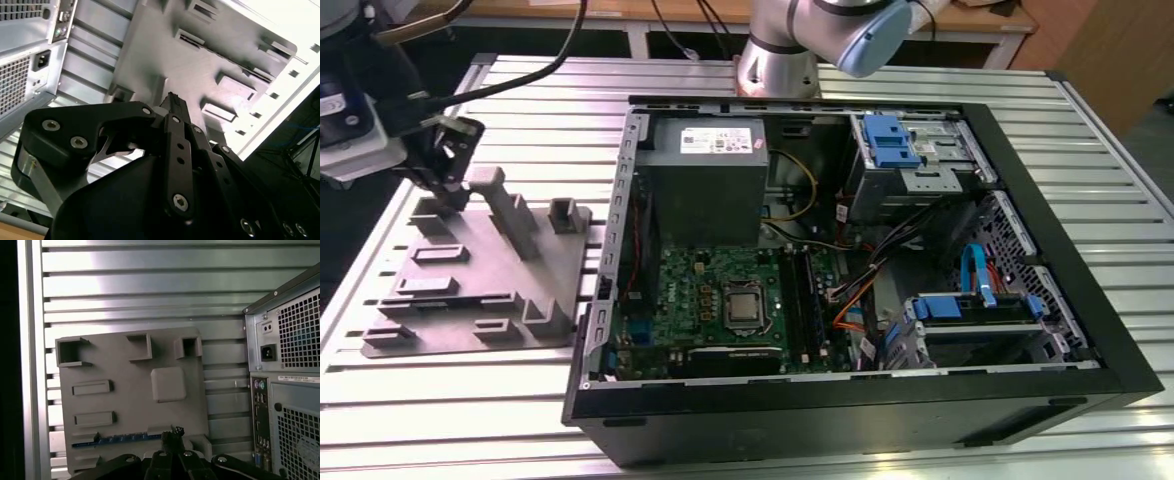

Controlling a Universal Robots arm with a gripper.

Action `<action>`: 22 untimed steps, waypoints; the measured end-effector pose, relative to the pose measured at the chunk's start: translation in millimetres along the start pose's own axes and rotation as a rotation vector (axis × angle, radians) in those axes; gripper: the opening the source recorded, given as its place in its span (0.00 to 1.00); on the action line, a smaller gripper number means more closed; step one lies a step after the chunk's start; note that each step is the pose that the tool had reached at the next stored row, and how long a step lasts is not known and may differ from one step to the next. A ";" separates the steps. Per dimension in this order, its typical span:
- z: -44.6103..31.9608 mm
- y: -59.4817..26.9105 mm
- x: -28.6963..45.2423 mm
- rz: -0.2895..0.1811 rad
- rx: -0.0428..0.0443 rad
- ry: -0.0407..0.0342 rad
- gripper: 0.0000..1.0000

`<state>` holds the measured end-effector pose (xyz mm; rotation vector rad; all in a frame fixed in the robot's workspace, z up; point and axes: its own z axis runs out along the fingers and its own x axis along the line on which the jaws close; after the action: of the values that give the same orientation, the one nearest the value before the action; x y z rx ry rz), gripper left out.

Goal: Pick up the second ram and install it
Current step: 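Reach for the second ram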

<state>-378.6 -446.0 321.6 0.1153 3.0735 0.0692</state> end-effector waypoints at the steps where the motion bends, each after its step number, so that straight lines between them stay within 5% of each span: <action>1: 1.0 -1.2 3.3 0.000 -0.0001 -0.0001 0.10; 10: 13.1 -10.1 24.2 0.000 0.0000 0.0000 0.10; 22: 24.3 -12.8 28.1 0.000 -0.0002 -0.0002 0.10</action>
<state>-405.9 -455.6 295.0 0.1153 3.0733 0.0694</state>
